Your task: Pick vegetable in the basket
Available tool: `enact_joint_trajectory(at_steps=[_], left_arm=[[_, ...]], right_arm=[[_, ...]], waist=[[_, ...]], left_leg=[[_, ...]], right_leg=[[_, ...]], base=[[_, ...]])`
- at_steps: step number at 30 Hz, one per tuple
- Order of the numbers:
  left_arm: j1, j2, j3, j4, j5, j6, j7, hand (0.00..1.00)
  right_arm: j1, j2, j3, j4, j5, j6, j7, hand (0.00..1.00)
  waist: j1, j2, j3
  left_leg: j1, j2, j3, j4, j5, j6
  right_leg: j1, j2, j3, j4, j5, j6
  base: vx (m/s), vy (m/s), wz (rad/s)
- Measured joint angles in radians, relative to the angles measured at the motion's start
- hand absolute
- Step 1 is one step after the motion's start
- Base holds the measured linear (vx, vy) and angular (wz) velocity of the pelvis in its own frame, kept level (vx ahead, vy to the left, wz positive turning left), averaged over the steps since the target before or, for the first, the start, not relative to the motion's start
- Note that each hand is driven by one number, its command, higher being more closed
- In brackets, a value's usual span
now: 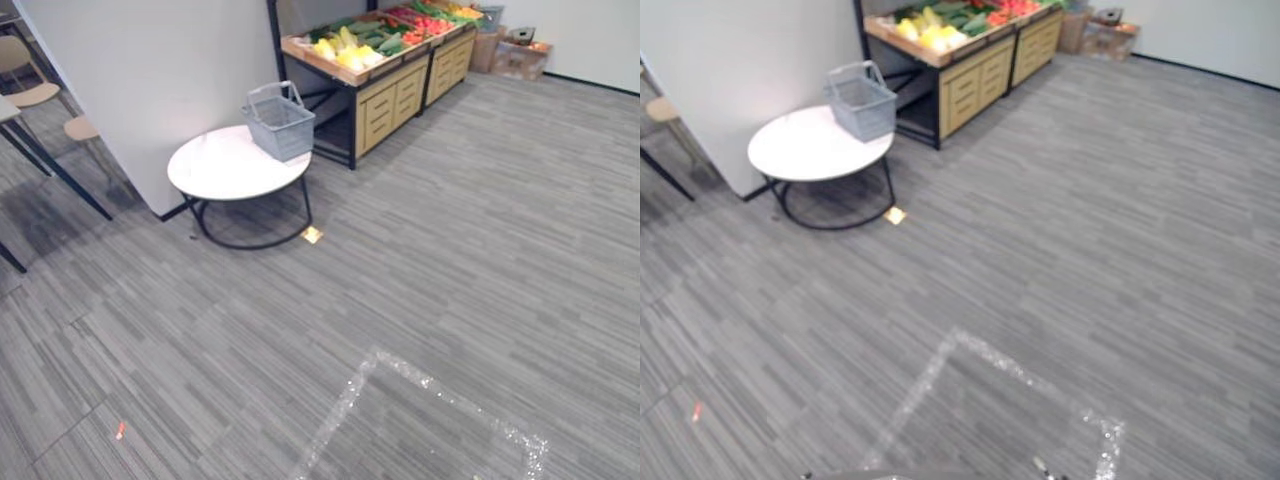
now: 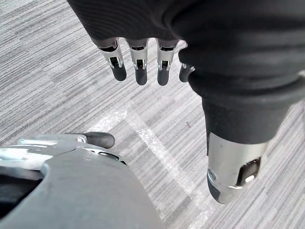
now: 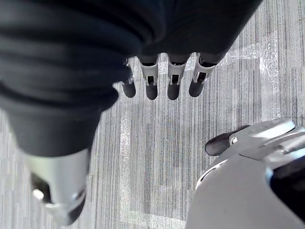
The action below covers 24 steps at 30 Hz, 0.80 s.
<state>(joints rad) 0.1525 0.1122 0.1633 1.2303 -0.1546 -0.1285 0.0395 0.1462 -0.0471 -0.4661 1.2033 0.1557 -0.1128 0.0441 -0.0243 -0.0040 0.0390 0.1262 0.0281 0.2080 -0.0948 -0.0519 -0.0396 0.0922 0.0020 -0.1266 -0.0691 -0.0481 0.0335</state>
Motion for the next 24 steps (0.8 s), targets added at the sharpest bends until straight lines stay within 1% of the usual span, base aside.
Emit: enact_joint_trajectory(at_steps=[5,8,9,10,11,13,14,15,16,17,18,19,20,21,22,23,24], left_arm=[[0.0,0.0,0.0,0.0,0.0,0.0,-0.002,0.0],[0.0,0.0,0.001,-0.001,0.0,0.0,-0.003,0.0],[-0.001,-0.001,0.001,-0.001,0.0,0.0,-0.001,0.0],[-0.003,-0.001,0.002,-0.003,0.0,0.0,-0.001,0.0],[-0.005,0.0,0.002,-0.006,0.0,0.0,0.001,0.0],[-0.013,0.001,0.015,-0.012,0.0,0.0,0.004,0.0],[-0.015,0.0,0.038,-0.016,0.0,0.001,0.005,0.0],[-0.017,-0.001,0.045,-0.017,0.0,0.002,0.006,0.0],[-0.021,-0.003,0.081,-0.019,-0.001,0.002,0.009,0.0],[-0.012,-0.013,0.111,-0.026,0.0,0.003,0.012,0.0],[-0.007,-0.021,0.154,-0.044,-0.001,0.003,0.011,0.0],[-0.005,-0.026,0.187,-0.061,-0.002,0.004,0.012,0.0],[0.002,-0.057,0.236,-0.098,-0.022,0.005,0.013,0.0],[0.007,-0.062,0.243,-0.101,-0.035,0.005,0.013,0.0],[0.011,-0.065,0.245,-0.104,-0.041,0.006,0.013,0.0],[0.017,-0.068,0.245,-0.109,-0.041,0.007,0.014,0.0],[0.019,-0.071,0.242,-0.122,-0.041,0.007,0.013,0.0]], right_arm=[[0.0,0.0,0.0,0.0,0.0,0.0,0.001,0.0],[0.0,0.0,0.001,0.0,0.0,0.0,0.003,0.0],[0.0,-0.002,0.001,-0.001,0.0,0.0,0.003,0.0],[-0.006,-0.003,0.001,-0.003,0.0,0.0,0.004,0.0],[-0.011,-0.003,0.001,-0.006,0.001,0.0,0.004,0.0],[-0.026,-0.001,0.001,-0.009,0.001,0.0,0.006,0.0],[-0.029,0.001,0.0,-0.008,0.002,0.0,0.008,0.0],[-0.028,0.002,0.0,-0.008,0.003,0.001,0.008,0.0],[-0.024,0.005,0.0,-0.009,0.003,0.001,0.009,0.0],[-0.023,0.007,-0.007,-0.01,0.004,0.001,0.009,0.0],[-0.024,0.01,-0.008,-0.012,0.005,0.001,0.009,0.0],[-0.02,0.012,-0.004,-0.014,0.005,0.001,0.009,0.0],[-0.006,0.009,0.006,-0.036,0.007,0.0,0.008,0.0],[-0.002,0.01,0.014,-0.047,0.008,0.001,0.008,0.0],[0.002,0.012,0.026,-0.052,0.008,0.0,0.008,0.0],[0.002,0.006,0.05,-0.055,0.008,0.001,0.008,0.0],[-0.005,0.003,0.066,-0.066,0.008,0.002,0.008,0.0]], waist=[[0.0,0.0,0.0],[0.0,-0.005,0.005],[0.0,0.001,0.008],[0.0,-0.002,0.009],[0.0,0.001,0.007],[0.0,-0.005,0.03],[-0.001,-0.008,0.044],[-0.002,-0.011,0.045],[0.001,-0.013,0.056],[0.003,-0.014,0.057],[0.0,-0.022,0.064],[0.001,-0.022,0.07],[0.007,-0.014,0.09],[0.01,-0.016,0.097],[0.012,-0.013,0.098],[0.017,-0.015,0.096],[0.026,-0.015,0.096]], left_leg=[[-0.001,0.001,0.0,0.0,0.0,0.0],[-0.003,0.001,0.0,0.0,0.0,0.0],[-0.011,0.003,0.002,0.0,0.0,0.0],[-0.024,0.006,0.006,0.0,0.001,0.001],[-0.029,0.007,0.009,0.0,0.003,0.004],[-0.04,0.007,0.016,0.0,0.007,0.002],[-0.043,0.008,0.018,0.018,-0.005,-0.01],[-0.059,0.012,0.019,0.053,-0.026,-0.014],[-0.117,0.035,0.021,0.212,-0.104,-0.03],[-0.155,0.058,0.028,0.334,-0.143,-0.042],[-0.22,0.083,0.037,0.494,-0.152,-0.041],[-0.268,0.104,0.038,0.614,-0.147,-0.034],[-0.379,0.155,0.012,0.897,-0.07,0.013],[-0.412,0.163,0.0,0.967,-0.039,0.011],[-0.433,0.163,-0.013,1.018,-0.041,0.006],[-0.47,0.157,-0.032,1.064,-0.057,-0.009],[-0.512,0.155,-0.031,1.051,-0.081,-0.018]], right_leg=[[-0.001,0.0,0.0,0.0,0.003,0.004],[-0.005,0.0,-0.001,0.004,0.003,0.005],[-0.02,0.001,0.0,0.021,-0.001,0.001],[-0.056,0.001,0.003,0.066,-0.017,-0.01],[-0.071,0.0,0.006,0.091,-0.027,-0.012],[-0.123,-0.004,0.011,0.17,-0.06,-0.019],[-0.135,-0.007,0.011,0.204,-0.081,-0.025],[-0.144,-0.009,0.011,0.223,-0.095,-0.025],[-0.144,-0.009,0.011,0.255,-0.135,-0.041],[-0.137,-0.005,0.007,0.268,-0.151,-0.046],[-0.127,-0.006,0.002,0.283,-0.166,-0.053],[-0.117,-0.005,-0.004,0.29,-0.174,-0.058],[-0.08,0.004,-0.014,0.329,-0.21,-0.076],[-0.068,0.001,-0.015,0.342,-0.226,-0.081],[-0.058,-0.003,-0.016,0.353,-0.239,-0.083],[-0.038,-0.011,-0.012,0.357,-0.257,-0.081],[-0.031,-0.02,-0.003,0.353,-0.265,-0.079]], base=[[-0.05,-0.018,0.01],[-0.06,-0.018,-0.01],[-0.07,-0.019,-0.07],[-0.04,-0.02,-0.09],[-0.05,-0.028,-0.11],[-0.01,-0.029,-0.08],[0.0,-0.032,-0.01],[-0.01,-0.087,-0.02],[0.01,-0.11,0.0],[0.01,-0.126,0.07],[0.02,-0.097,0.14],[0.06,-0.112,0.19],[0.07,-0.09,0.16],[0.14,-0.068,0.14],[0.16,-0.011,0.08],[0.22,0.006,0.0],[0.16,0.015,-0.04]])
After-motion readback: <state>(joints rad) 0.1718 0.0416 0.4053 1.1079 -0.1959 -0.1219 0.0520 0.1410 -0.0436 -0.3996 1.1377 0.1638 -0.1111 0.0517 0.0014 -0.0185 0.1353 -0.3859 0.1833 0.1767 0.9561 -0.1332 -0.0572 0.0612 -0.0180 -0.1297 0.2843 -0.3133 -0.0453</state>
